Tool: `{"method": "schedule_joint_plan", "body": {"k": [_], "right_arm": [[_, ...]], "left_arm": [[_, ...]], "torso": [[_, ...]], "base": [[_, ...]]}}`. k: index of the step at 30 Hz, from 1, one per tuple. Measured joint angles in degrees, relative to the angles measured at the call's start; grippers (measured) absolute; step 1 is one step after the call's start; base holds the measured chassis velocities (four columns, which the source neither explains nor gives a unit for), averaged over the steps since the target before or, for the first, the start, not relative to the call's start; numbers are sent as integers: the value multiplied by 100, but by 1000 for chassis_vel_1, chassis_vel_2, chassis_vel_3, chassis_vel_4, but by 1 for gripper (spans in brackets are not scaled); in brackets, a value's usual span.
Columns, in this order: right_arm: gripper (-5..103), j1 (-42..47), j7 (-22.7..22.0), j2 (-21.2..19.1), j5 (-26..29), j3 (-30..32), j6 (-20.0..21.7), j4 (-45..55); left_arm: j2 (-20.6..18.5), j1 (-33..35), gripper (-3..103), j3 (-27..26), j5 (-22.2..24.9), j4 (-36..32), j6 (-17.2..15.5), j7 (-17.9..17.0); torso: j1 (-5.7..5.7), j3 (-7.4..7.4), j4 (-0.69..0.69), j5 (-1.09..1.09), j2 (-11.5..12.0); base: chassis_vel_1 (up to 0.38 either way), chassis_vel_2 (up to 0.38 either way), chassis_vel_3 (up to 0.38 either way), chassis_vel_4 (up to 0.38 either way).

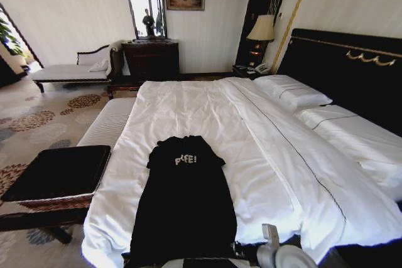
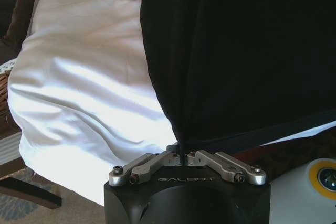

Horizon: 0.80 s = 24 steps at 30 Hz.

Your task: Fold the clothes on the bed and place them into the basket.

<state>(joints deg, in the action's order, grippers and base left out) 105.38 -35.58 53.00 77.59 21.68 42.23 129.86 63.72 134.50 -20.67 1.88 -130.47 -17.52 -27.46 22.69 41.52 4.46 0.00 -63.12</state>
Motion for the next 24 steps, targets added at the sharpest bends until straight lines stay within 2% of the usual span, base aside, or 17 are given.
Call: {"method": "schedule_joint_plan", "body": {"k": [6,8,9,10,11,12,13,15,18,19,20,21,24], "right_arm": [[2,-163,0,34,-16,-59,-1,-52],[-1,-196,13,63,-28,-66,0,-81],[-1,-196,13,63,-28,-66,0,-81],[4,-196,19,73,-58,-65,0,-89],[9,-190,35,85,-96,-57,-1,-92],[14,-171,57,103,-144,-33,-1,-92],[14,-159,65,111,-161,-17,-1,-92],[25,-80,84,134,-228,99,-1,-49],[30,-45,81,142,-244,191,-2,8],[36,-35,76,144,-266,250,-2,42],[41,-30,30,143,-287,393,-2,134],[41,-30,30,143,-287,393,-2,134],[57,-49,-23,120,-396,785,-3,265]], "left_arm": [[-12,36,-2,50,-68,6,46,2],[-19,72,9,53,-104,2,42,-4],[-19,72,9,53,-104,2,42,-4],[-22,87,14,52,-119,1,34,-30],[-23,94,14,49,-126,2,28,-57],[-23,106,19,41,-141,-3,28,-81],[-23,115,25,35,-155,-11,28,-92],[-6,175,36,13,-197,-130,61,-120],[6,203,41,1,-193,-249,73,-128],[11,217,47,-11,-190,-328,89,-129],[24,249,52,-42,-216,-471,153,-128],[24,249,52,-42,-216,-471,153,-128],[53,245,68,-123,-281,-625,418,-98]], "torso": [[0,0,-1,0,0],[0,0,-1,0,0],[0,0,-1,0,0],[0,0,-1,0,0],[0,0,-1,0,0],[0,0,-1,0,0],[0,0,-1,0,0],[0,0,0,0,0],[0,0,0,0,0],[0,0,0,0,0],[0,0,0,0,0],[0,0,0,0,0],[0,0,0,1,0]], "base": [[0,0,0,0],[0,0,0,0],[0,0,0,0],[0,0,0,0],[0,0,0,0],[0,0,0,0],[0,0,0,0],[0,0,0,0],[0,0,0,0],[0,0,0,0],[0,0,0,0],[0,0,0,0],[0,0,0,0]]}}
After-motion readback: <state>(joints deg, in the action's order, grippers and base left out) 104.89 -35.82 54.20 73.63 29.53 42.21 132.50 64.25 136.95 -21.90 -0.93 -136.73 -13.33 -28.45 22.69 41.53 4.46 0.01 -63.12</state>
